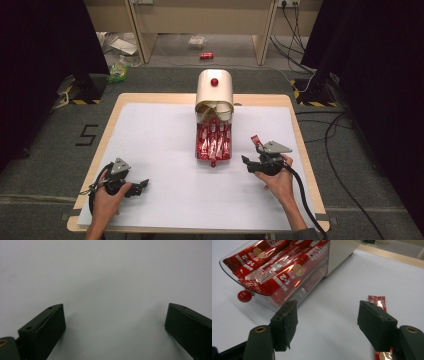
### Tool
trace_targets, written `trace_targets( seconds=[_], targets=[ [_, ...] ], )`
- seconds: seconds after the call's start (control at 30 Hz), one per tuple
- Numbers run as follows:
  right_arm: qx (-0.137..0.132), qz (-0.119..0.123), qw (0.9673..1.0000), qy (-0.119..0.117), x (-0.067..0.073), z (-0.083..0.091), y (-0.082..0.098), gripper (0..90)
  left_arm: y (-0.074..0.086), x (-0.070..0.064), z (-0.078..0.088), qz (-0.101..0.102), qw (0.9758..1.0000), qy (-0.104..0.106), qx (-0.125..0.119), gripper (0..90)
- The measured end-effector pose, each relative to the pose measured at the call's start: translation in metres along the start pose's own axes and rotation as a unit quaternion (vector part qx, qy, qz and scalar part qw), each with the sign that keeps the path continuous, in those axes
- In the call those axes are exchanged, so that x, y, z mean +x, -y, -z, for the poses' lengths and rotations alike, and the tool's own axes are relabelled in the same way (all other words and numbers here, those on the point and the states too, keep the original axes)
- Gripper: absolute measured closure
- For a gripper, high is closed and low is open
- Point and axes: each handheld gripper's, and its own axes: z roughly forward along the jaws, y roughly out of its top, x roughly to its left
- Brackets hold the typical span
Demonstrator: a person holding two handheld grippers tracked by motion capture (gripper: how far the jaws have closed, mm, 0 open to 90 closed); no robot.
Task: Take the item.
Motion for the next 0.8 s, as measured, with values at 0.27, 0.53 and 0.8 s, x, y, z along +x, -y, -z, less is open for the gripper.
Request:
trace_targets(
  seconds=[0.27, 0.53, 0.8],
  targets=[
    [0.002, 0.010, 0.9999, -0.010, 0.011, -0.003, -0.001, 32.5, 0.000, 0.000, 0.000, 0.001, 1.0000, 0.000, 0.000, 2.5],
    [0.006, 0.022, 0.9995, -0.024, 0.021, -0.007, -0.001, 32.5, 0.000, 0.000, 0.000, 0.001, 1.0000, 0.000, 0.000, 2.5],
    [0.009, 0.033, 0.9985, -0.042, 0.032, -0.011, -0.001, 30.4, 0.000, 0.000, 0.000, 0.001, 1.0000, 0.000, 0.000, 2.5]
  ],
)
